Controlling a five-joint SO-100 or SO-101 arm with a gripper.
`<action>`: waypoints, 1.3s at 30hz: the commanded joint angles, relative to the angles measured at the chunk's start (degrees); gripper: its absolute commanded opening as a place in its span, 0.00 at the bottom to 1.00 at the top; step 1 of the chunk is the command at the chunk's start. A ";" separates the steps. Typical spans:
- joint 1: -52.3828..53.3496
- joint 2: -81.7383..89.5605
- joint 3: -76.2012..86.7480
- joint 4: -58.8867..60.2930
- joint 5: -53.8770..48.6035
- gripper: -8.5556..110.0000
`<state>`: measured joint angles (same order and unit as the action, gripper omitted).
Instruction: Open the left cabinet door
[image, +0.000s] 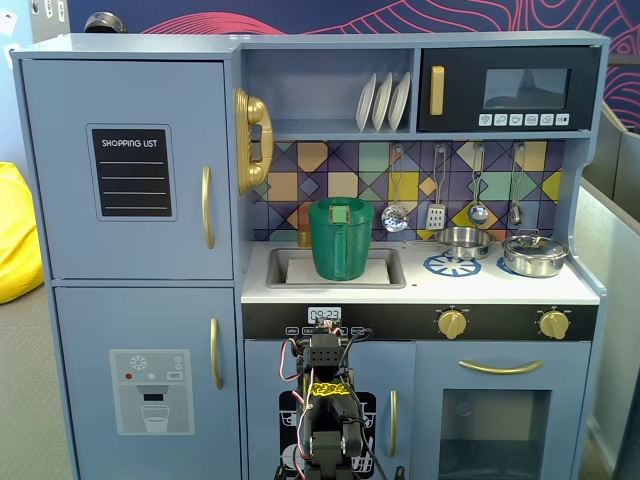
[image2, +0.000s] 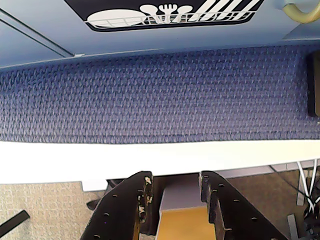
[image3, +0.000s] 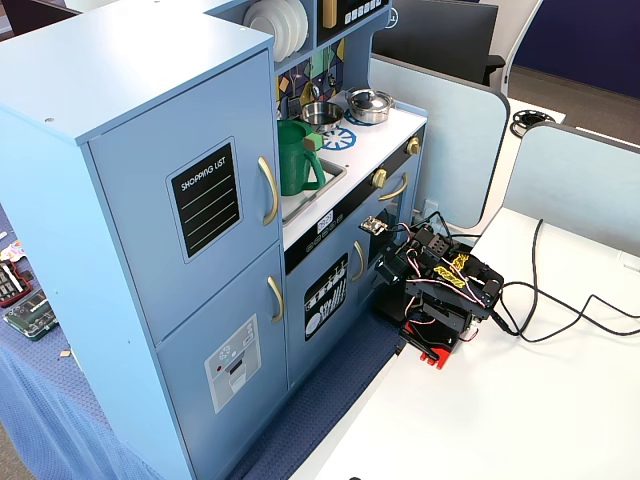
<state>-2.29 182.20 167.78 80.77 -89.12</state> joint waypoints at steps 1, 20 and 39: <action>1.85 -0.09 3.96 7.03 0.97 0.07; -9.32 -0.26 -0.97 -17.05 10.28 0.08; -24.08 -13.71 -33.13 -40.69 -1.49 0.13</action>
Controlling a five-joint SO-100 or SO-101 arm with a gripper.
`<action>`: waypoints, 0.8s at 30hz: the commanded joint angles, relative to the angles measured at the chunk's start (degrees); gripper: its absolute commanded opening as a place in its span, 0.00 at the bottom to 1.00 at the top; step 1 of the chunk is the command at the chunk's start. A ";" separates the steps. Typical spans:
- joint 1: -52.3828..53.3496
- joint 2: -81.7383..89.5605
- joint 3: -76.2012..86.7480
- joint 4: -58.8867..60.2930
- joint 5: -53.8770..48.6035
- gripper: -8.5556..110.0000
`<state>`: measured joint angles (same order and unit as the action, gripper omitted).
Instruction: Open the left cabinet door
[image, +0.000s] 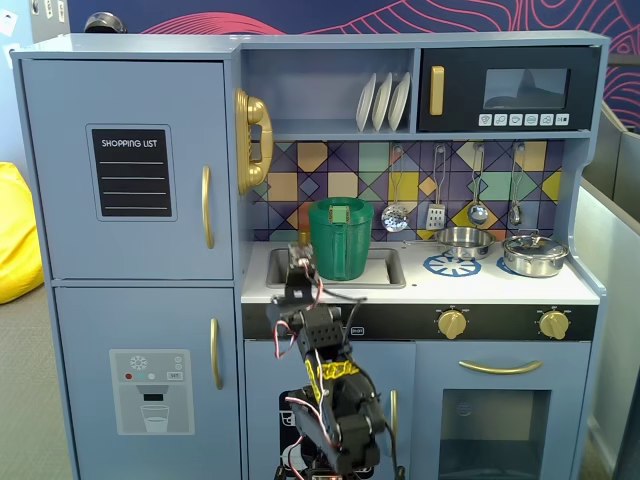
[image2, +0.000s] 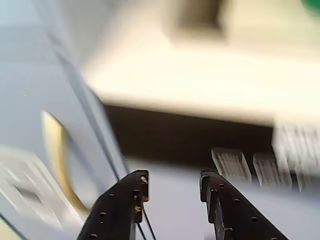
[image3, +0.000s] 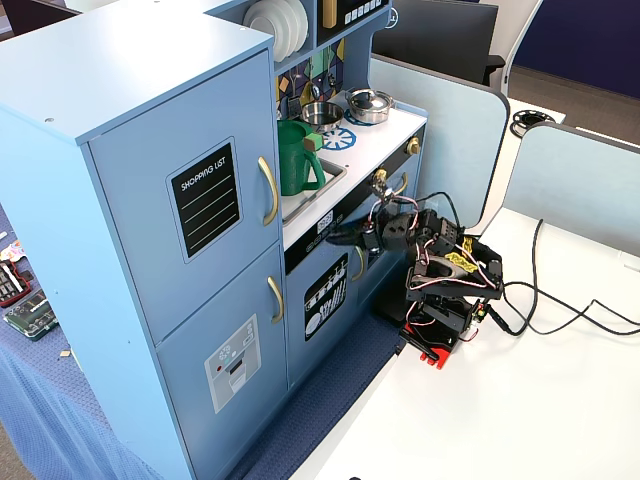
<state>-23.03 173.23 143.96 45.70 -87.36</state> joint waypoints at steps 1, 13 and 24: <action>-4.66 -6.42 -11.07 -7.82 -3.96 0.14; -9.32 -22.06 -25.40 -23.64 0.35 0.20; -14.41 -28.48 -27.77 -32.96 -3.52 0.23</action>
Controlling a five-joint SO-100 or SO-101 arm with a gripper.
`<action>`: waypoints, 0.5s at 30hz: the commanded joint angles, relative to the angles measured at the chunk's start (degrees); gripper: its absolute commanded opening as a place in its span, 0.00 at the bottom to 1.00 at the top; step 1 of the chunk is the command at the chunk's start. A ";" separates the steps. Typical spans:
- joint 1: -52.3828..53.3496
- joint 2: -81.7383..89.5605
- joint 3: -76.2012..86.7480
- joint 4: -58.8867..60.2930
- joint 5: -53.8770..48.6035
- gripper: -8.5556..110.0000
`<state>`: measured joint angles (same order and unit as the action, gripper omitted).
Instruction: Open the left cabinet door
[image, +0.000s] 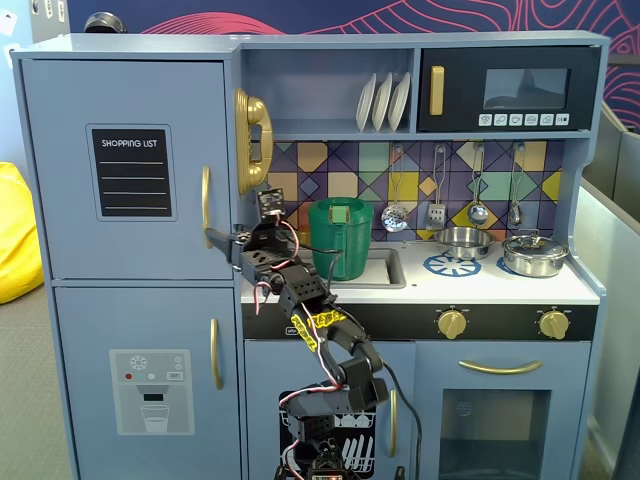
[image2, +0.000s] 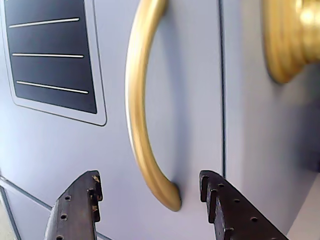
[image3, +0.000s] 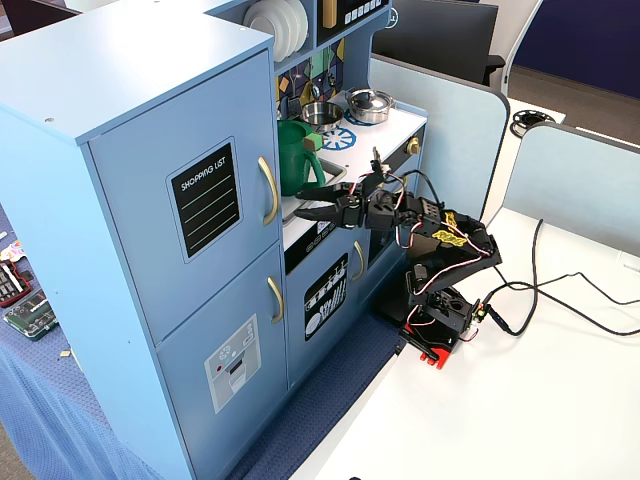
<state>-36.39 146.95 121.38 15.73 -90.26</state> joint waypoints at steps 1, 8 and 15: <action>-0.70 -3.34 -5.80 -3.60 0.09 0.23; -0.62 -9.40 -9.58 -6.77 1.14 0.23; -3.43 -14.59 -11.95 -10.55 -2.02 0.23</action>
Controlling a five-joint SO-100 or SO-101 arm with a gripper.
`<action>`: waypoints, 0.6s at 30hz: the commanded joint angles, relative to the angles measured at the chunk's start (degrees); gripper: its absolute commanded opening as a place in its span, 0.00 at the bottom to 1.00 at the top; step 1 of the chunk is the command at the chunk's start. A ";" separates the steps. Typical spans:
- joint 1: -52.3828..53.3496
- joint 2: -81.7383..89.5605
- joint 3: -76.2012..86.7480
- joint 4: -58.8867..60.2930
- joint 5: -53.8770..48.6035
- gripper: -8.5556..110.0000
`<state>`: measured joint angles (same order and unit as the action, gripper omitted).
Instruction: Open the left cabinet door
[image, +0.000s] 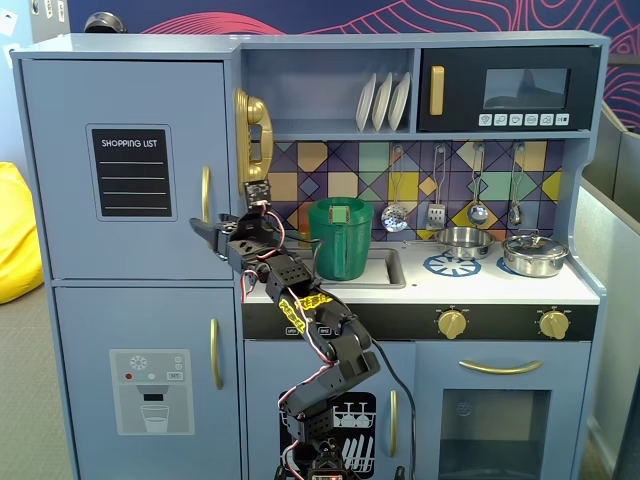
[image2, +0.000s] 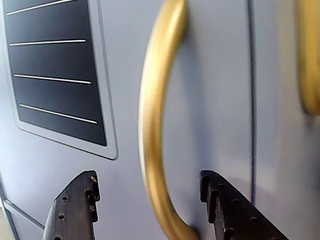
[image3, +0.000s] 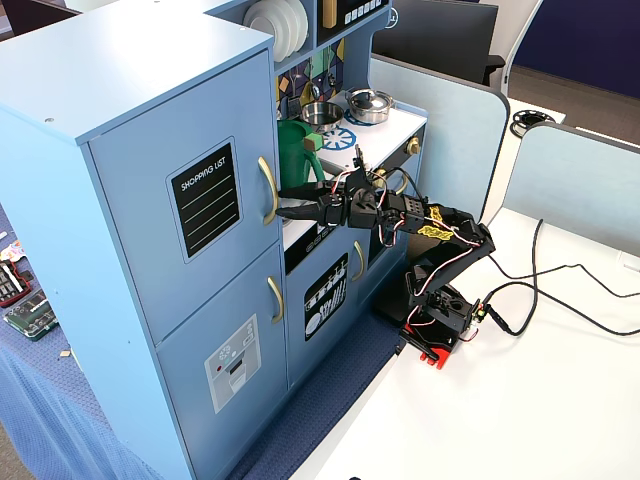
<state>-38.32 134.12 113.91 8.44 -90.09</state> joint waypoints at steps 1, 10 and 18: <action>-2.64 -2.20 -4.48 -3.96 -3.78 0.23; -13.97 -0.09 -0.70 -4.57 -13.45 0.21; -18.63 5.80 2.90 -1.76 -17.31 0.21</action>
<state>-55.02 135.70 116.72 5.71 -105.47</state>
